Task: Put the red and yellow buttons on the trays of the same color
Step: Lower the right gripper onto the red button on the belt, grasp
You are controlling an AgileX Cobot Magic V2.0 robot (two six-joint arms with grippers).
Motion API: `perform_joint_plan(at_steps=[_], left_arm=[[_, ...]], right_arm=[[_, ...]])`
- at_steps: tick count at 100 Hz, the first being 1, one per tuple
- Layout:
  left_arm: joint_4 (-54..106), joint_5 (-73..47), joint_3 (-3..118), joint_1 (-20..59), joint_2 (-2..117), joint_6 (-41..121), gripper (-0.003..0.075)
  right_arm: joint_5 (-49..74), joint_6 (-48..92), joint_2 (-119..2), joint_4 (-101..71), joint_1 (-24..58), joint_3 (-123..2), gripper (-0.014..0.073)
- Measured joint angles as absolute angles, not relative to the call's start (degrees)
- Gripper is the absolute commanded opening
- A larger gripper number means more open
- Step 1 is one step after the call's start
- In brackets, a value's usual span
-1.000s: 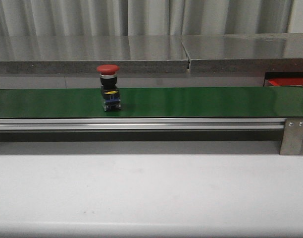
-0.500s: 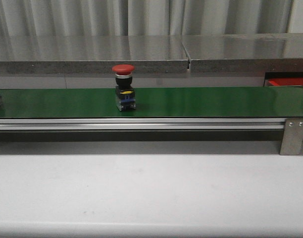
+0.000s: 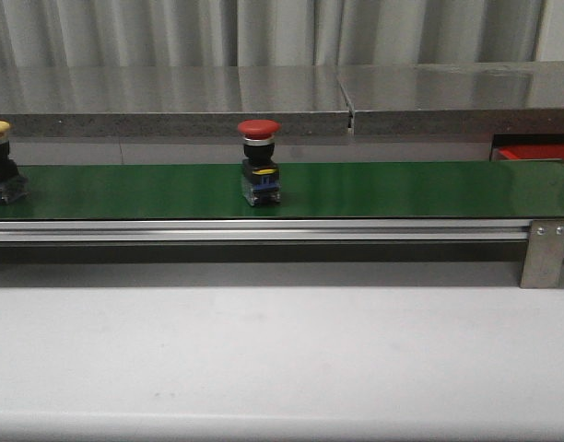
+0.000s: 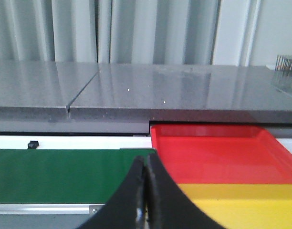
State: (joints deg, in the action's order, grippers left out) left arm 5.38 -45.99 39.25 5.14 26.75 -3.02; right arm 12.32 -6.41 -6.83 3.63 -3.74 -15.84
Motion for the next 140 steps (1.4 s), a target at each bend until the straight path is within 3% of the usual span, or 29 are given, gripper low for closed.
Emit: perform_joint_plan(at_steps=[49,61,77,85,140], left_arm=[[5.4,-46.0,39.3,5.1,26.7,-3.0,-0.002],[5.4,-46.0,39.3,5.1,26.7,-3.0,-0.002],[5.4,-46.0,39.3,5.1,26.7,-3.0,-0.002],[5.4,-46.0,39.3,5.1,26.7,-3.0,-0.002],[5.4,-46.0,39.3,5.1,26.7,-3.0,-0.002]], right_arm=[[26.7,-3.2,-38.1,3.6,-0.1,-37.2,-0.0043],[28.8,-3.1,-45.9,3.6,3.5,-42.3,0.0122],[30.9,-3.1,-56.4,3.6,8.8,-49.1,0.0455],[32.5,-3.1,-61.0,3.4,11.1,-53.2,0.0526],[47.2,-3.1,-91.3,0.0,19.5,-81.8,0.0531]])
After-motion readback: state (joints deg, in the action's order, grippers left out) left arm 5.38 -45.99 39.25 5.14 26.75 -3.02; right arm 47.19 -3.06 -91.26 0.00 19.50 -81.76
